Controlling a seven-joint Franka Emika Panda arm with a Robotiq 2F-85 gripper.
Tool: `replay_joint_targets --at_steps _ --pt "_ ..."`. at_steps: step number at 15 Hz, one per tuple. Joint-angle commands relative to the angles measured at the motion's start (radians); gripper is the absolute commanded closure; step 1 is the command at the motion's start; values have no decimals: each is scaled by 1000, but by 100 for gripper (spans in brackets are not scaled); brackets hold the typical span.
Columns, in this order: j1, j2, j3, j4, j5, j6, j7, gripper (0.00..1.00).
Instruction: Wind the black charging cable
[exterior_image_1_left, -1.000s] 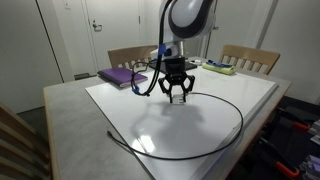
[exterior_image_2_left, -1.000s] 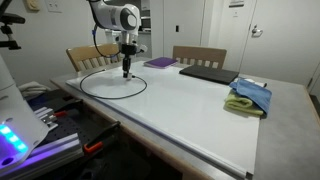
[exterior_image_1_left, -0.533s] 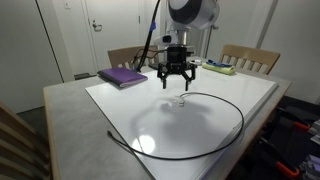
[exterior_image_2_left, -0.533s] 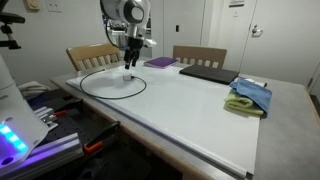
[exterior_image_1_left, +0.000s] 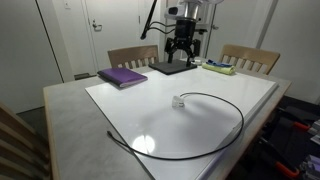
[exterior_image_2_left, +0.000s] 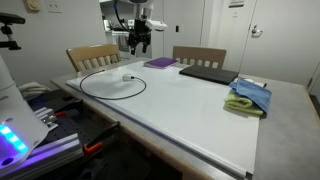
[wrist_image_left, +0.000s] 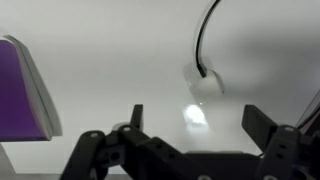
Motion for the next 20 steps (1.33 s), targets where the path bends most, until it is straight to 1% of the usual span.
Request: replay_joint_targets --at_steps 1,2,5,7,9,12,13,14,15,16,19,20 --pt "17 -2 -17 -2 6 -2 -1 0" --pt "27 4 -20 1 -3 0 36 0" --pt "87 35 -26 12 -53 32 229 0" --pt "137 64 -15 31 -95 49 364 0" --pt "180 95 -2 53 -136 57 473 0" --pt "227 147 20 95 -174 63 594 0" --pt "236 162 33 106 -174 65 618 0" --pt "239 181 53 116 -172 65 612 0" --pt "233 194 73 137 -174 35 569 0" --pt "223 155 66 90 -170 54 601 0" --pt "228 186 87 116 -170 53 596 0" --pt "248 182 66 115 -188 57 657 0"
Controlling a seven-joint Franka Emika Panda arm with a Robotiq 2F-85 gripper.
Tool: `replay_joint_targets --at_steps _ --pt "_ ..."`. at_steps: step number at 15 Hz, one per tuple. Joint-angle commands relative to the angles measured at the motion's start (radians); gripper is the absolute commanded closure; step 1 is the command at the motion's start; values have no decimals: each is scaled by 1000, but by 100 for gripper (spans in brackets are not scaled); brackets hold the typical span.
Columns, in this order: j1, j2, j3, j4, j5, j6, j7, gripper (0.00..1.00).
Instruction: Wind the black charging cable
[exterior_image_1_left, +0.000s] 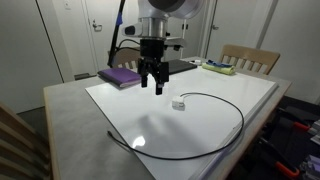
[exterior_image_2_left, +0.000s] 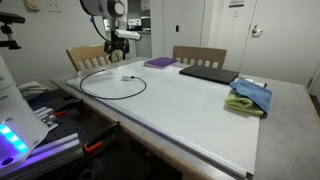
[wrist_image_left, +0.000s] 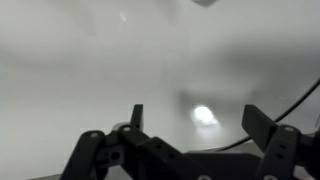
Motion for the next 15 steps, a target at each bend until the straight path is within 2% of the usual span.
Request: replay_joint_targets --at_steps 1,2,4,7,8,9,11,15 --pt "43 -10 -32 -10 -54 38 192 0" --pt "60 -9 -37 -13 -73 65 268 0" --pt "144 -7 -101 -11 -124 105 432 0" --pt "312 8 -234 4 -219 129 683 0" --pt "321 18 -223 15 -256 112 762 0" --pt "280 25 -163 23 -315 91 838 0" --pt "240 9 -116 4 -320 93 824 0" --pt "251 18 -105 10 -326 72 878 0"
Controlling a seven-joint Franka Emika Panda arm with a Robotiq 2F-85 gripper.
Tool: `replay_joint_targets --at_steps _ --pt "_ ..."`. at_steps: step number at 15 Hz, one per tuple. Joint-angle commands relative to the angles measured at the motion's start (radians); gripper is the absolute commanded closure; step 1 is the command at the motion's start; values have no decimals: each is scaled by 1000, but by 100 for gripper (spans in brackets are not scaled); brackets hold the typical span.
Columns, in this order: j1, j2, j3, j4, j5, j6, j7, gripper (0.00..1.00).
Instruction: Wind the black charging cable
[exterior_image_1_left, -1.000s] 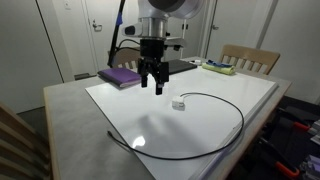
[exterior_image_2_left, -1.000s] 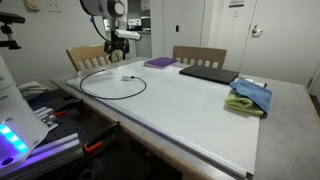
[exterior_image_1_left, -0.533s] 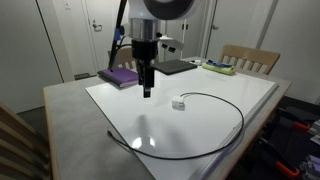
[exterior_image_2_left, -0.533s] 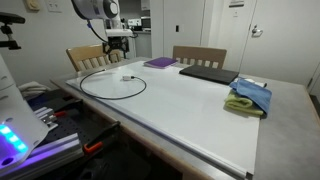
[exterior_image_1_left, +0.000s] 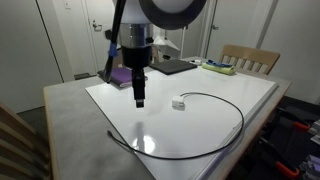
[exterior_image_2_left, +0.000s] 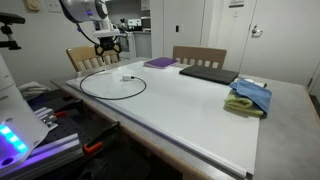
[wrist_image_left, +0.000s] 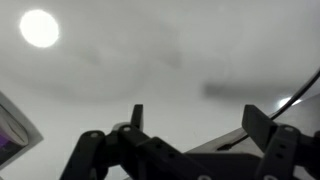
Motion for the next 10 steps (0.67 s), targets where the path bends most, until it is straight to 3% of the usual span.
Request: replay_joint_targets --at_steps 1,6,10 --pt "-30 22 39 21 -35 -36 89 0" --pt "19 89 30 75 -57 -72 321 0" --pt "44 159 33 133 -53 -44 426 0"
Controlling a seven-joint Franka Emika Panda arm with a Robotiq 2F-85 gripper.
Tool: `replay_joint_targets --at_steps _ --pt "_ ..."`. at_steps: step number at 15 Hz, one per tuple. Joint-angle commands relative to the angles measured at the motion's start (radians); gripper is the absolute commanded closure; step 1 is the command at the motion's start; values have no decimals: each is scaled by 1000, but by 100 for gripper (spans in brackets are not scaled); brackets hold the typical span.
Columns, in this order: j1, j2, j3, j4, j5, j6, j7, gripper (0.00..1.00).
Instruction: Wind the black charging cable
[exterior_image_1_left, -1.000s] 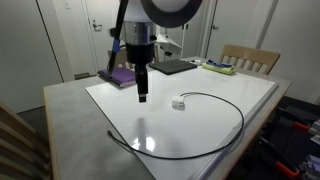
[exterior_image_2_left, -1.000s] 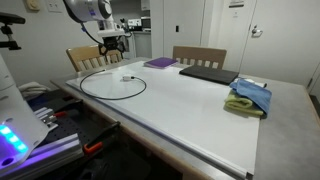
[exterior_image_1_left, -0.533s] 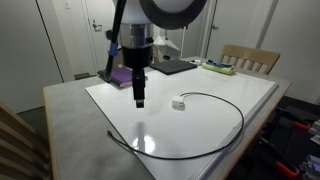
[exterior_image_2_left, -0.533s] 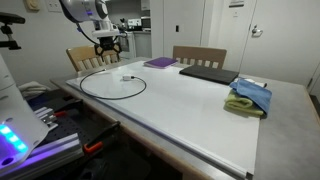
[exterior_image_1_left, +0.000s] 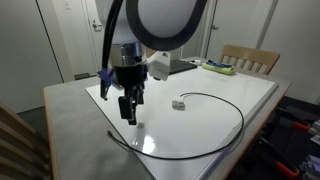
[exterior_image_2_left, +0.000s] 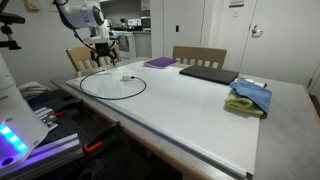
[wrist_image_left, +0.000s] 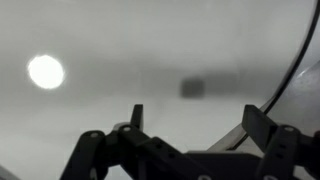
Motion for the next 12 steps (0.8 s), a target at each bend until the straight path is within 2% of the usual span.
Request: replay_joint_targets --at_steps 1,7,12 --pt "19 81 5 85 -11 5 75 0" --pt "83 143 -9 199 -7 -56 168 0" --pt "152 164 -43 233 -7 -24 301 0"
